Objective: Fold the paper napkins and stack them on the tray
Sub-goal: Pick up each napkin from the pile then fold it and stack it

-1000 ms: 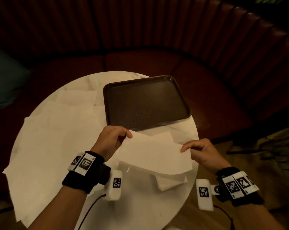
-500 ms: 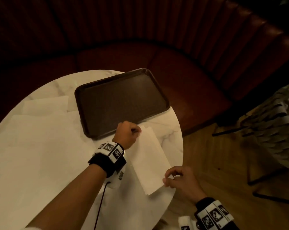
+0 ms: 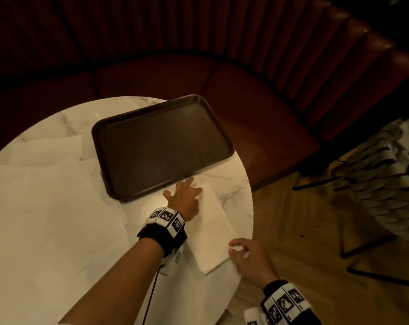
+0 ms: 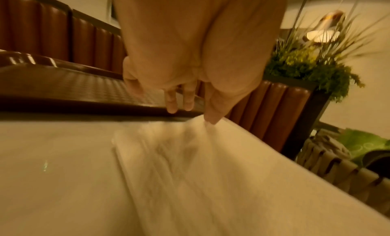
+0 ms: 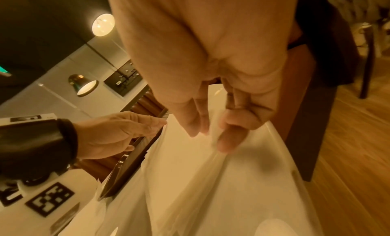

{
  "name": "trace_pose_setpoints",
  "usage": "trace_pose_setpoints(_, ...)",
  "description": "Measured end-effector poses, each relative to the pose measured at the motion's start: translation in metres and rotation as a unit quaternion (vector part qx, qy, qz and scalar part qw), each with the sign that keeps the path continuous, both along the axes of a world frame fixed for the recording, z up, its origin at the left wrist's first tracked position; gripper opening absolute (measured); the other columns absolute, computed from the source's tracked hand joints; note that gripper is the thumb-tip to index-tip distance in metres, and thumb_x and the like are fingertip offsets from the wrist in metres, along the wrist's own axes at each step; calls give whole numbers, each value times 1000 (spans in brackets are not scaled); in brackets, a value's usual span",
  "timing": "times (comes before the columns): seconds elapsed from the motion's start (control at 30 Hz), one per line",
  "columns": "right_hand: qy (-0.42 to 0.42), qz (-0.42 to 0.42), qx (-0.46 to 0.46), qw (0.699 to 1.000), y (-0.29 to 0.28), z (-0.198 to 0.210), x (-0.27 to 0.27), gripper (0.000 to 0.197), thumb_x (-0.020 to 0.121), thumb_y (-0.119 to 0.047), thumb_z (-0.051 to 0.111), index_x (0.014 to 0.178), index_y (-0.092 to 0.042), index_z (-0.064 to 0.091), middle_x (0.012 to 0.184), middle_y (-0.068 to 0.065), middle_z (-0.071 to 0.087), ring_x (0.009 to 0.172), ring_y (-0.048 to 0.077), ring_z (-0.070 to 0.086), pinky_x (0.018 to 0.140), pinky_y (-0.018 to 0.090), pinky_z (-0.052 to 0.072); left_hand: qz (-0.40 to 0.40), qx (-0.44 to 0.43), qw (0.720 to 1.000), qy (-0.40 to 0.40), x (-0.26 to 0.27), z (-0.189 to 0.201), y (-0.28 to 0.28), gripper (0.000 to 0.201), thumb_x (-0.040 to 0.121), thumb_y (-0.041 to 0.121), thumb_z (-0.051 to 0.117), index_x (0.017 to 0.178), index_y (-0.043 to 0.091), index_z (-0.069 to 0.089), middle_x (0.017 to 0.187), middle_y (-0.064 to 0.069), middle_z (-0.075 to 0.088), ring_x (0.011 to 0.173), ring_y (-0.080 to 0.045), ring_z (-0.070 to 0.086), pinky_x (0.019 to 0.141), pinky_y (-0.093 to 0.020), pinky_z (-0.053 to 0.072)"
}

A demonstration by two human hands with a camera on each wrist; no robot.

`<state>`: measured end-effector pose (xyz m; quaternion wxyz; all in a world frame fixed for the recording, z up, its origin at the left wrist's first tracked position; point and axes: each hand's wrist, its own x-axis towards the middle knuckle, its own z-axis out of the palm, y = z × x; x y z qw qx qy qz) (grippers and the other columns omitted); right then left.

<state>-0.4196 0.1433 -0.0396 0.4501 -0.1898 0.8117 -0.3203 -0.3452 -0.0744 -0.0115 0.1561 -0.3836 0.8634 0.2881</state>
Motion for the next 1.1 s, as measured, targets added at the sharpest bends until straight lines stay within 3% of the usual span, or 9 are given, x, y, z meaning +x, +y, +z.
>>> trace_pose_setpoints(0.13,86,97,63,990,8,7,-3,14,83,-30,68,94,-38,62,107,-6,60,100,10,56,86,18,41,124,-12,991,58,58,29,-6,41,91,28,50,131,35,46,155,1,15,143,-18,15,110,-55,10)
trace_pose_setpoints(0.27,272,132,51,952,-26,56,12,17,76,-31,74,93,-32,71,104,9,56,88,23,59,76,26,42,287,11,946,149,182,47,3,35,85,39,56,119,35,56,132,9,50,123,-12,46,104,-32,27)
trace_pose_setpoints(0.37,266,219,-42,938,-74,86,51,18,76,-26,75,90,-34,66,95,0,57,63,10,60,61,18,41,388,49,909,146,278,47,21,30,82,34,63,111,28,62,114,3,63,97,-14,61,87,-28,48)
trace_pose_setpoints(0.43,235,293,-89,923,-110,84,91,18,78,-27,74,93,-32,65,92,-4,60,64,8,60,62,14,42,442,66,886,122,332,41,38,23,83,22,66,106,24,64,103,-1,66,84,-14,63,76,-21,48)
trace_pose_setpoints(0.53,215,428,-123,869,-161,65,174,23,80,-34,71,102,-27,66,95,-6,58,76,13,60,71,18,44,507,83,852,96,398,27,65,19,81,19,68,90,33,60,95,-3,66,81,-15,63,79,-29,52)
trace_pose_setpoints(0.7,246,628,-100,731,-223,32,303,47,88,-26,57,133,-23,44,125,5,46,111,23,52,86,29,43,571,123,805,108,463,8,101,14,87,15,59,94,27,57,94,3,63,93,-13,61,86,-27,50)
trace_pose_setpoints(0.9,338,622,-51,705,-319,21,351,67,85,-24,63,143,-21,29,145,11,29,130,31,34,100,45,36,575,167,798,65,512,-14,151,34,85,22,63,118,16,58,115,0,61,109,-11,57,98,-20,42)
trace_pose_setpoints(1.0,364,657,22,660,-350,18,354,97,72,-31,78,147,-23,16,154,8,14,137,32,24,107,52,31,587,184,786,61,528,-21,167,27,74,26,71,98,29,60,98,3,64,95,-12,62,97,-32,47)
trace_pose_setpoints(1.1,369,695,52,615,-362,10,351,114,61,-41,83,147,-22,11,153,6,13,136,32,23,106,54,30,609,183,769,65,537,-21,173,23,74,13,73,82,29,58,87,2,59,78,-8,58,87,-29,50)
